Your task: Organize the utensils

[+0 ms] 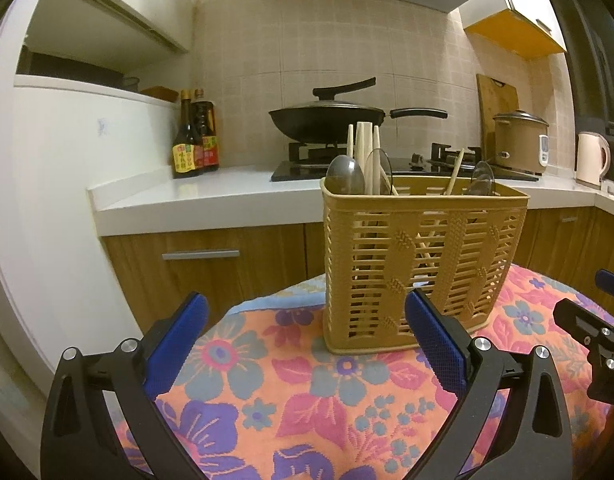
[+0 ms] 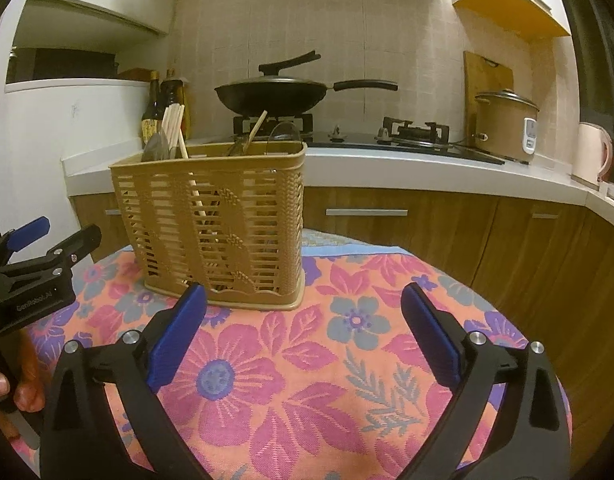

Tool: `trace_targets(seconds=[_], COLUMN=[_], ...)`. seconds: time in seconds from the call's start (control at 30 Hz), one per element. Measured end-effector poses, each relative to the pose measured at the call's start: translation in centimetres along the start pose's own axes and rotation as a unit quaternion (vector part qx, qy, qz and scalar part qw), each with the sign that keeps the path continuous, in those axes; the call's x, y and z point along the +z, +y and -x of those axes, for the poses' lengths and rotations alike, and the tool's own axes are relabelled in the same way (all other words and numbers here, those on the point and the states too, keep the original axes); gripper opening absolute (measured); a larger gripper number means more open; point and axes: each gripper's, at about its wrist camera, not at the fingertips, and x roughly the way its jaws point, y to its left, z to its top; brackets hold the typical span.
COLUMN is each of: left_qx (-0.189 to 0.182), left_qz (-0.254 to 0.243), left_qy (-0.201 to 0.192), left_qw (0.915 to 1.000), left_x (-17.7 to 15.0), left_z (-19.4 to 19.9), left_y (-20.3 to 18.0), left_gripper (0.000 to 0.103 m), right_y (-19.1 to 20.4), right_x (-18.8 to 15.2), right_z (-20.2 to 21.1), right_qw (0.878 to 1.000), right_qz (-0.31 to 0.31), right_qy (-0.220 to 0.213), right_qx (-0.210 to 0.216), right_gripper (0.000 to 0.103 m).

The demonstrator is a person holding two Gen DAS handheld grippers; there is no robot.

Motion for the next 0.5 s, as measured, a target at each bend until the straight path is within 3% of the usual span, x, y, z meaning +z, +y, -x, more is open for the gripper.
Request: trace_targets(seconds=[0.5], left_qx=[-0.004], left_qz=[0.003], left_qy=[0.01], left_qw=[0.9999], left_x=[-0.04], left_z=[-0.35], left_y=[0.14], left_gripper=[0.095], right_y=[-0.29], right_x=[0.01], right_z=[0.0], right_qw=[1.0], right_qz=[-0.012], right_qy=[0.006], right_qx=[-0.002], right_gripper=[0.095])
